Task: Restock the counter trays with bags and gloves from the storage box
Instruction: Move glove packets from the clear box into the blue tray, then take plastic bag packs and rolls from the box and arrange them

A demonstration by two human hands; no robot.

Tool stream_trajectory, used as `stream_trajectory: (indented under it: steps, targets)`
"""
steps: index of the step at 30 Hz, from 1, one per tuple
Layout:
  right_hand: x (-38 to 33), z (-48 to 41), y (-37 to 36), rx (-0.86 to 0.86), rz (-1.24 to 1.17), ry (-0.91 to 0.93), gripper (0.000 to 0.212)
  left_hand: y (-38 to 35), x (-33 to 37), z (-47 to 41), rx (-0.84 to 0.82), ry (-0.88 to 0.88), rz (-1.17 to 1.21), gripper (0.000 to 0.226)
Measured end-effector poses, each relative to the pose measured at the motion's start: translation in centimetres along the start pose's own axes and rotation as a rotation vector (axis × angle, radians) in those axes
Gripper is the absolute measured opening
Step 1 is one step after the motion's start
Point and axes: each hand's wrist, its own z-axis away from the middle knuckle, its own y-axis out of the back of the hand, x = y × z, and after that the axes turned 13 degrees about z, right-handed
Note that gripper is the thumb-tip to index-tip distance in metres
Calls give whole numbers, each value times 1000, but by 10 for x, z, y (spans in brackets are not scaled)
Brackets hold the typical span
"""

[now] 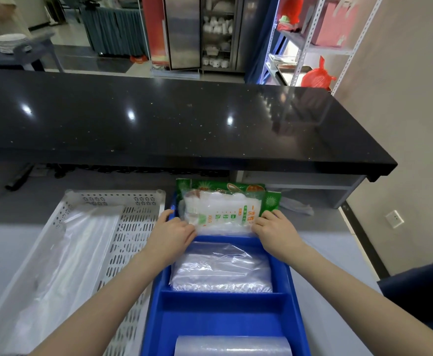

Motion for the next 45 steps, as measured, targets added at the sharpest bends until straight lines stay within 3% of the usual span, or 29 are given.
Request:
stream_trajectory:
  steps: [3,5,10,12,14,18,21,23,25,28,32,38,45]
  targets:
    - [9,-7,7,-102,-74,8,28,2,-3,-4,-88,13,76,35]
    - [13,-7,15,-123,-222,-85,31,3,-9,-3,-64,6,108,31]
    - [6,9,33,116,-355,-338,18,12,-17,4,107,28,211,19]
    - [-6,14,39,153,-362,-270,14,13,-17,6,121,9,216,12]
    - [-19,16,39,38,-332,-191,16,11,-15,9,68,-8,212,10]
    - [-26,15,31,-175,-382,-280,23,6,-13,14,-11,40,240,16]
    - [-26,14,29,-260,-368,-224,27,9,-9,18,-73,90,205,30]
    - [-25,15,32,-223,-337,-224,26,14,-5,26,-60,118,212,36]
    - [-24,14,40,-59,-246,-216,25,23,0,39,11,149,228,37]
    - [-35,10,62,121,-288,-91,22,42,5,70,168,246,256,31]
    - [-90,0,100,215,-473,200,19,63,11,140,319,450,324,25]
    - [-225,-12,158,223,-624,631,20,82,28,293,523,863,326,19]
    - [-385,-1,202,197,-511,1049,18,55,49,471,625,1327,356,13]
